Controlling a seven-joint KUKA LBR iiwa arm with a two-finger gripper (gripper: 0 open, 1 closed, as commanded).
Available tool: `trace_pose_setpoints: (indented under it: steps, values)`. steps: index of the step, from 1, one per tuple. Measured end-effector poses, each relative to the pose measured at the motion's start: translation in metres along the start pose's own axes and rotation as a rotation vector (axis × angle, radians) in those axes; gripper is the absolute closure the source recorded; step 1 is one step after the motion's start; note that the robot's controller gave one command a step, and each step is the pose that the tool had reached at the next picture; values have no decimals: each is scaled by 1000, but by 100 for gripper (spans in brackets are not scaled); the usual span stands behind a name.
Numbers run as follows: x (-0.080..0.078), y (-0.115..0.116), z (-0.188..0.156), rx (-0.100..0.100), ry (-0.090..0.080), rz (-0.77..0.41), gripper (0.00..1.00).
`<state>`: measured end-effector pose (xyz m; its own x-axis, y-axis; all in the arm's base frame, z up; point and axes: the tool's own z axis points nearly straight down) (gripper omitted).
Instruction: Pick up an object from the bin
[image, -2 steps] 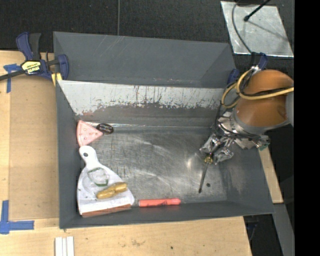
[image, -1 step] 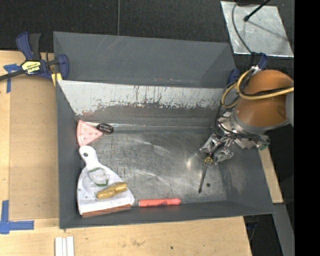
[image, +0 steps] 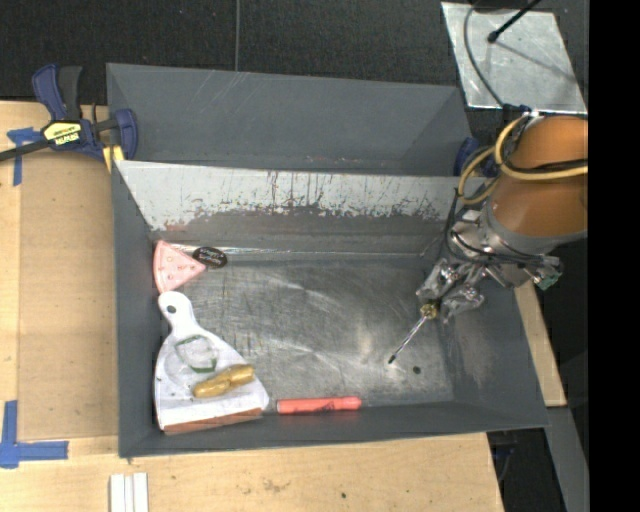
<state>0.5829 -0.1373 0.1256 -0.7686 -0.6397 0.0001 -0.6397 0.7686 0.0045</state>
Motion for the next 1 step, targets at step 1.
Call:
trace_pose_setpoints:
  steps: [1]
  values:
    - [-2,20,-22,14,-8,8,100]
